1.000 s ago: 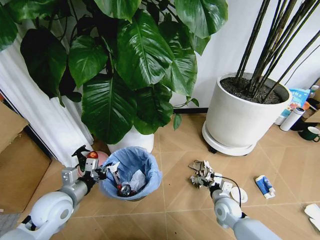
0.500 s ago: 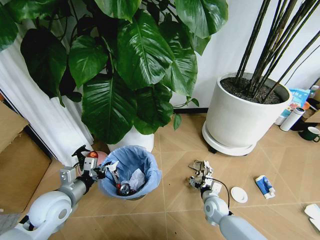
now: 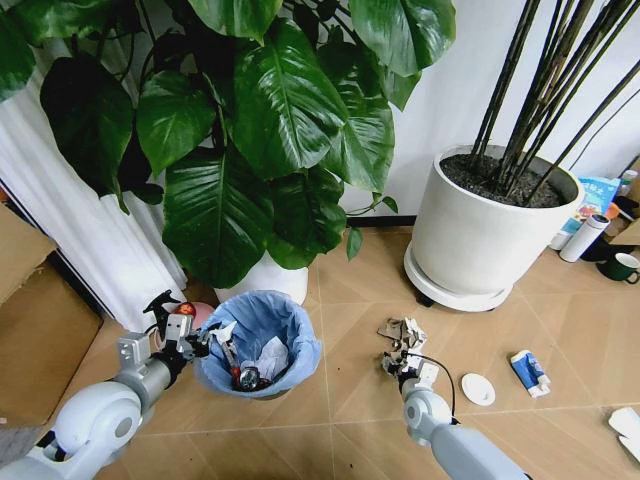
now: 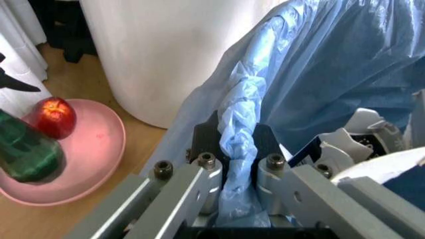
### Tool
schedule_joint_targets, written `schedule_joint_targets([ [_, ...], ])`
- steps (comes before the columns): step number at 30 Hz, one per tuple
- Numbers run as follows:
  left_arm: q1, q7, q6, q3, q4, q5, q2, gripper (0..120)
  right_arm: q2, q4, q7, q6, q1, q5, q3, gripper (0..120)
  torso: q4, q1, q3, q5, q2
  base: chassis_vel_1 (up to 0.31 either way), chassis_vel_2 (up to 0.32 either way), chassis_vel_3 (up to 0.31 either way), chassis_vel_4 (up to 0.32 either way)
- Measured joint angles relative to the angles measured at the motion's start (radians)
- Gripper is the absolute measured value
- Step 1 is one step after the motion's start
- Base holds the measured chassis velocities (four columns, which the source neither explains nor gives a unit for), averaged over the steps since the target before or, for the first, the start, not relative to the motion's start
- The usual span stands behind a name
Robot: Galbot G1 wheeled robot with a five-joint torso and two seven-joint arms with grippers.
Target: Pick up the trash bin and place the garbage on the floor into it.
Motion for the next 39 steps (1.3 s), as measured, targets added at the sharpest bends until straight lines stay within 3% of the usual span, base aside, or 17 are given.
schedule_joint_targets([
  [5,0.000,0.000,-0.001,0.000,0.000,0.000,0.000,1,-0.009,0.007,-0.005,0.004,-0.006,-0.003,0.001,34,0.0000,0.000,0.000,0.0001,0.000,0.000,0.000,0.000,0.000],
  [12,0.003,0.001,-0.002,-0.003,0.002,0.001,-0.002,1,-0.033,0.024,-0.007,0.007,-0.017,-0.004,0.003,3,0.0000,0.000,0.000,0.0002,0.000,0.000,0.000,0.000,0.000],
  [14,0.004,0.002,-0.003,-0.003,0.002,0.001,-0.002,1,-0.037,0.027,-0.007,0.007,-0.019,-0.005,0.003,0,0.0000,0.000,0.000,0.0001,0.000,0.000,0.000,0.000,0.000],
  [22,0.007,0.002,-0.004,-0.003,0.004,0.005,-0.007,1,-0.112,0.120,-0.007,0.008,-0.048,-0.004,0.008,0,0.0001,0.000,0.000,0.0003,0.000,0.000,0.000,0.000,0.000],
  [28,0.004,0.002,-0.008,0.002,0.024,0.012,-0.020,1,-0.262,0.358,-0.056,0.026,-0.163,-0.006,0.048,0,0.0000,0.000,0.000,0.0002,0.000,0.000,0.000,0.000,0.000],
  [32,0.002,0.002,-0.009,0.004,0.031,0.014,-0.024,1,-0.317,0.463,-0.078,0.032,-0.225,-0.014,0.088,0,-0.0001,0.000,0.000,0.0002,0.000,0.000,0.000,0.000,0.000],
  [34,0.001,0.003,-0.010,0.007,0.041,0.020,-0.022,1,-0.409,0.624,-0.114,0.047,-0.336,-0.023,0.164,0,-0.0001,0.000,0.000,0.0003,0.000,0.000,0.000,0.000,0.000],
  [39,0.001,0.005,-0.013,0.011,0.054,0.032,-0.026,1,-0.513,0.763,-0.183,0.079,-0.462,-0.047,0.271,0,-0.0001,0.000,0.000,0.0002,0.000,0.000,0.000,0.000,0.000],
])
